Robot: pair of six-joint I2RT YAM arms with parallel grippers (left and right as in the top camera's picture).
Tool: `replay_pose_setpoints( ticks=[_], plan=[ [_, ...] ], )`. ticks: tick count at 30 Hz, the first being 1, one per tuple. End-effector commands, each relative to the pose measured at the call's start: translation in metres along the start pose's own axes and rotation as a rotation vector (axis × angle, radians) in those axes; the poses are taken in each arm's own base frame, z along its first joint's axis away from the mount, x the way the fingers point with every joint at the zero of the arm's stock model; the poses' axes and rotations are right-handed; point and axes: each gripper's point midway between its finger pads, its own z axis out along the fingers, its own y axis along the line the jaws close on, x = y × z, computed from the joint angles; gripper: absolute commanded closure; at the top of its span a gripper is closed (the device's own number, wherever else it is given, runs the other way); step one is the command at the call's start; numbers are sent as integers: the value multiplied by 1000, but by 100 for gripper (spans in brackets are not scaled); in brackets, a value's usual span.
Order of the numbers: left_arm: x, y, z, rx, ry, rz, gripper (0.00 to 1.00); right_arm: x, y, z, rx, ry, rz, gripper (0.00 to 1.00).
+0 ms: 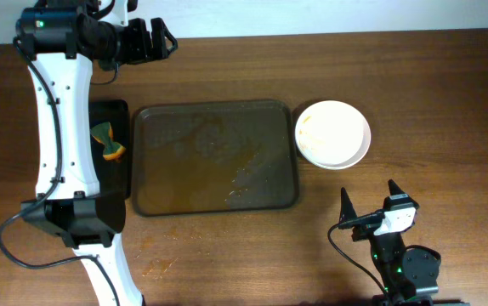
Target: Clean dirty plates on tray and stack at the side
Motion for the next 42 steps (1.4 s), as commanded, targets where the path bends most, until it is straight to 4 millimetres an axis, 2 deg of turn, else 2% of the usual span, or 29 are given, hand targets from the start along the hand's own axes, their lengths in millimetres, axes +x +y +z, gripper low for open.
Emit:
replay_pose_setpoints(
  ticks=[1,7,10,13,19,23,27,29,30,34,38,42],
  plan=[
    [1,0,3,11,7,12,1,2,2,0,-14,-1,11,2],
    [4,36,-2,-192,13,0,1,2,2,0,-14,-1,11,2],
    [-6,49,-18,-300,-43,14,1,2,2,0,-14,-1,11,2],
    [-21,46,-37,-331,-117,89,1,2,2,0,-14,-1,11,2],
    [-30,32,-73,-344,-221,148,1,2,2,0,-14,-1,11,2],
    [-19,29,-87,-348,-339,175,1,2,2,0,-14,-1,11,2],
    [34,58,-74,-428,-456,180,1,2,2,0,-14,-1,11,2],
    [66,77,-51,-450,-492,180,1,1,2,0,-14,-2,11,2],
    [89,86,-38,-452,-506,181,1,2,2,0,-14,-1,11,2],
    [152,105,-11,-447,-580,192,1,2,2,0,-14,-1,11,2],
    [196,113,-7,-438,-701,211,1,2,2,0,-14,-1,11,2],
    [238,122,-7,-449,-721,203,1,1,2,0,-14,-2,11,2]
  ],
)
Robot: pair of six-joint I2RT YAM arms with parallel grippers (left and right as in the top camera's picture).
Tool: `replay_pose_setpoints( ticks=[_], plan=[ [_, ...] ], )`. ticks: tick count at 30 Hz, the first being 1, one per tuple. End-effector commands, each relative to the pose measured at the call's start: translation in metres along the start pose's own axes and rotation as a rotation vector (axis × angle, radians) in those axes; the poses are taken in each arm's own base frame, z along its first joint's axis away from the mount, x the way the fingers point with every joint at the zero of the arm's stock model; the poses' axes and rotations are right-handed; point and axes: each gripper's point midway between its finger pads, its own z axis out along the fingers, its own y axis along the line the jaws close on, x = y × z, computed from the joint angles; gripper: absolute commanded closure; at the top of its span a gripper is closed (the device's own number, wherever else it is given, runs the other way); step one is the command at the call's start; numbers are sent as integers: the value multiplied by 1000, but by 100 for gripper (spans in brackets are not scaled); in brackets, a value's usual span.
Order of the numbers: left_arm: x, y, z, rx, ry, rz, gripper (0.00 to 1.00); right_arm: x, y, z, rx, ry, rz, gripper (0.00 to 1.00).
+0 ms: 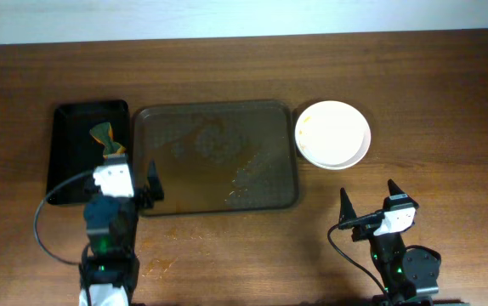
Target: Clean dirty plates on tray and stack at the side
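Note:
A brown tray (pixel 167 204) lies in the middle of the table, with food smears on its surface and no plates on it. White plates (pixel 333 133) sit stacked just right of the tray. My left gripper (pixel 133 181) rests at the tray's front left corner, with one finger (pixel 154 180) visible; its state is unclear. At the table's front right, my right gripper (pixel 368 201) stands open with nothing between its fingers.
A black container (pixel 70 153) stands left of the tray, with an orange and green sponge (pixel 106 138) inside. Crumbs and smears (pixel 159 265) mark the table in front of the tray.
My left arm was stretched out to the back left of the table, its gripper behind the black container. Now it is folded back at the front left. The right arm has not moved.

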Motion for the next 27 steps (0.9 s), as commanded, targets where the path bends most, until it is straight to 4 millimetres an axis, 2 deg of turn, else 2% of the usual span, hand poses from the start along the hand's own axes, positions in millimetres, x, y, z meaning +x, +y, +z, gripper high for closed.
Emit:
replay_pose_setpoints(
  ticks=[1,6,12,17,21,27],
  plan=[
    [18,6,-18,-21,-29,8,1,3,1,0,-6,3,12,2],
    [29,10,-39,-33,-98,13,1,3,1,0,-6,3,12,2],
    [36,10,-53,-36,-80,117,1,3,1,0,-6,3,12,2],
    [37,11,-63,-37,-92,120,1,2,1,0,-6,3,12,2],
    [3,5,-77,-13,-253,112,1,3,1,0,-6,3,12,2],
    [7,2,-76,3,-237,116,1,3,1,0,-6,3,12,2]
  ],
)
